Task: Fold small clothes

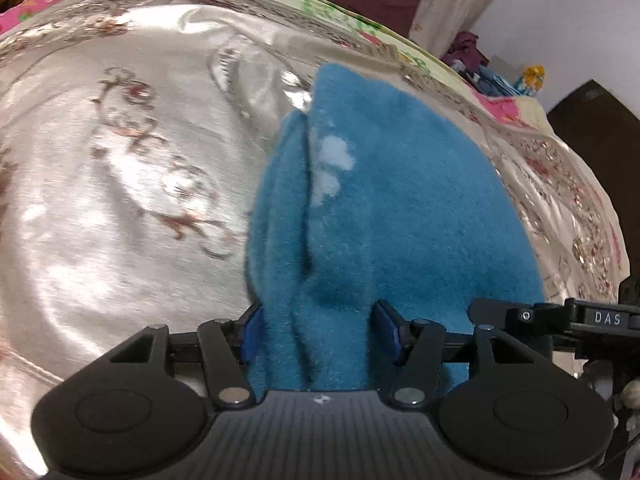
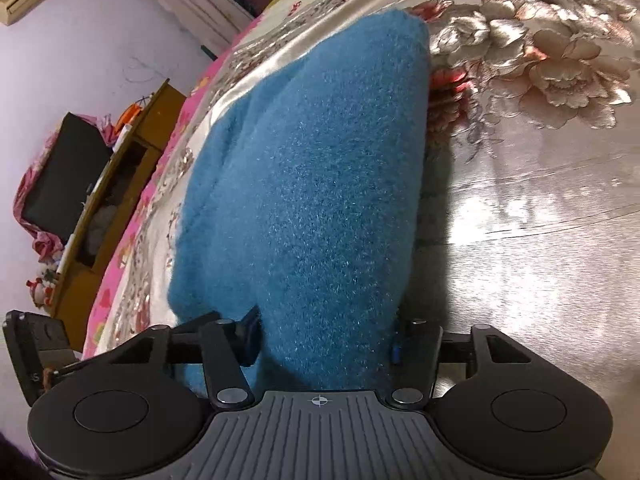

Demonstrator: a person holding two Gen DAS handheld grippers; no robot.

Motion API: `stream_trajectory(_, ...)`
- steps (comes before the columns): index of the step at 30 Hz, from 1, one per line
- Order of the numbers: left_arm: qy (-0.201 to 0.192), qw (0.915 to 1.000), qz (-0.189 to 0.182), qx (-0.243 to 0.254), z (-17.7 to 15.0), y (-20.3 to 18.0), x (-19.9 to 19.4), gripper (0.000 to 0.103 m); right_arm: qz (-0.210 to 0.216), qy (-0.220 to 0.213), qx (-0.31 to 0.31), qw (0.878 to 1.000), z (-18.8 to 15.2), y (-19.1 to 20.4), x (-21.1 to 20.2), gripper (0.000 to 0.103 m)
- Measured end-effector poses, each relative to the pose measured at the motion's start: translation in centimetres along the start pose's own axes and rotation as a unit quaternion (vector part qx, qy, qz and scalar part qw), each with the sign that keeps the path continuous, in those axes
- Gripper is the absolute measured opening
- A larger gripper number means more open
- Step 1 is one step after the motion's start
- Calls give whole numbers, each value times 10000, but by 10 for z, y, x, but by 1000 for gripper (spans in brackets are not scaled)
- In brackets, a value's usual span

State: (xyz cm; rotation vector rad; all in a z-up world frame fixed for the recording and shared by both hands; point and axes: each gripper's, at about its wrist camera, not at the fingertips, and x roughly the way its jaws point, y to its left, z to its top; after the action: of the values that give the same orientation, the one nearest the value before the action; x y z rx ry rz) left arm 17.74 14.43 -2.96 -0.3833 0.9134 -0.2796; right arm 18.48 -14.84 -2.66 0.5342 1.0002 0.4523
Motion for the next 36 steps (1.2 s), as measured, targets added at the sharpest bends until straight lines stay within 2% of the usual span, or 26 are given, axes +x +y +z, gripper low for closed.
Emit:
stream_trajectory(4,117,9995,-280,25,-6,-19,8,59,-238,-81,-78,9997,-1,-9,-21,53)
stream_trajectory(7,208,9984,-462,258,-13,-43,18,59,-466,-78,-1,9989,0,-24,-36,54)
stream_trajectory(12,156,9982,-335,477,-15,-59,12,60,-736,-134,-49,9972,1,-28,-54,60)
stream_trajectory(16,-46,9972,118,742,-15,-58,-19,60,-1082,-499,-530,9915,-10,-10,-73,60)
stream_trajectory(20,-360,9899,656,1203,-16,-74,-35,60,-1363,-868,-1085,9809,-25,11,-90,60)
stream_trajectory(22,-303,9851,960,1392,-17,-82,-30,60,-1457,-865,-1373,9759,-35,22,-90,60)
stream_trajectory(25,-222,9770,1331,1651,-25,-90,-20,61,-1700,-569,-1506,9722,-46,25,-73,60)
stream_trajectory(27,-211,9763,1406,1632,-27,-94,-23,61,-1898,-477,-1482,9694,-52,25,-67,60)
stream_trajectory(32,-210,9719,1519,1788,-44,-109,-41,61,-1644,-710,-1303,9752,-62,33,-86,60)
stream_trajectory(36,-162,9715,1563,1773,-60,-120,-45,61,-1654,-691,-1391,9739,-82,38,-88,60)
